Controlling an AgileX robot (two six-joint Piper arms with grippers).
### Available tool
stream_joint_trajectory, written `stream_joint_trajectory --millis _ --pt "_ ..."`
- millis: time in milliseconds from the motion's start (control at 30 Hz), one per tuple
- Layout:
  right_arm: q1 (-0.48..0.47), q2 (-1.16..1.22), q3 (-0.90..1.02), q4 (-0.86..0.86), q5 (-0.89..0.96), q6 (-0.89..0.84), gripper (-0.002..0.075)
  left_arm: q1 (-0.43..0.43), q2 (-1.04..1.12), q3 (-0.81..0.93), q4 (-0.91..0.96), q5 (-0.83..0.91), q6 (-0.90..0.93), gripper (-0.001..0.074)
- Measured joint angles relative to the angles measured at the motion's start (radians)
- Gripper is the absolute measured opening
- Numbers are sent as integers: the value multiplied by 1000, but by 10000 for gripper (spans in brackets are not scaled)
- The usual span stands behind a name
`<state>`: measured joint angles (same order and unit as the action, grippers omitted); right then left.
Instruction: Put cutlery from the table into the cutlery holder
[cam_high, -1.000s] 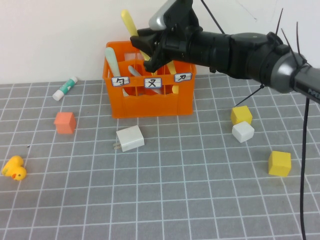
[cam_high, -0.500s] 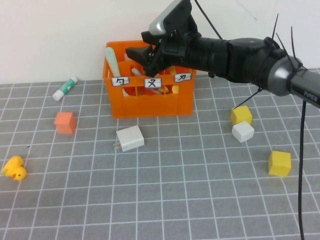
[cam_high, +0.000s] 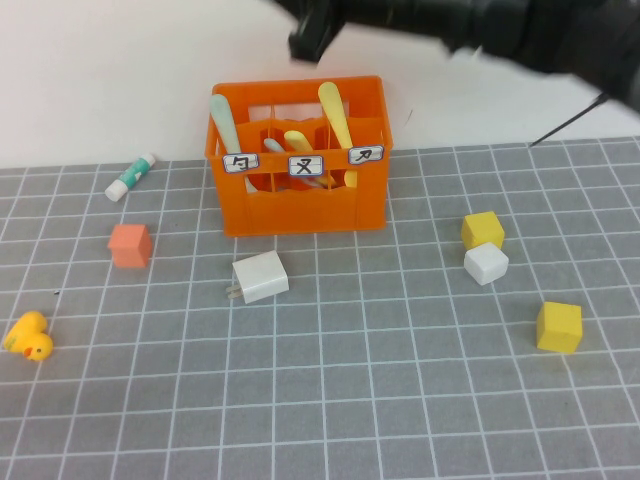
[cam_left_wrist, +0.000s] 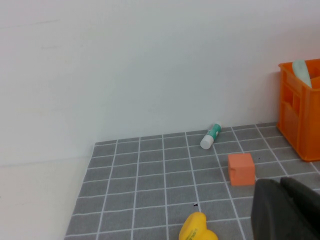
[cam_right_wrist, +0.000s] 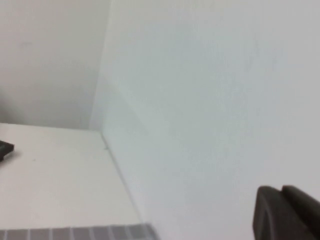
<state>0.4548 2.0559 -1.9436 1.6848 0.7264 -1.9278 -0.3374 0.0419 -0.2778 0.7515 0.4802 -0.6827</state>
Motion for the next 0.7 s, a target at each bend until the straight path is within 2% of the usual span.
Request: stream_joint_trajectory --millis 67,167,333,433,533,633,700 --pt "0 -66 0 -50 -6 0 11 0 0 0 0 0 0 -1" --pt "0 -179 0 -243 -53 55 8 0 0 0 0 0 0 -1" --pt "-2 -348 -2 -829 -111 507 7 0 0 0 0 0 0 -1" --pt "-2 -405 -2 -1274 0 782 6 0 0 0 0 0 0 -1" --pt "-2 -429 1 -1607 196 1008 6 0 0 0 0 0 0 -1" --pt "-4 -457 61 -1798 309 1142 6 0 0 0 -12 0 -18 -1" --pt "-6 -491 147 -1859 314 1195 6 0 0 0 -42 0 -27 -1"
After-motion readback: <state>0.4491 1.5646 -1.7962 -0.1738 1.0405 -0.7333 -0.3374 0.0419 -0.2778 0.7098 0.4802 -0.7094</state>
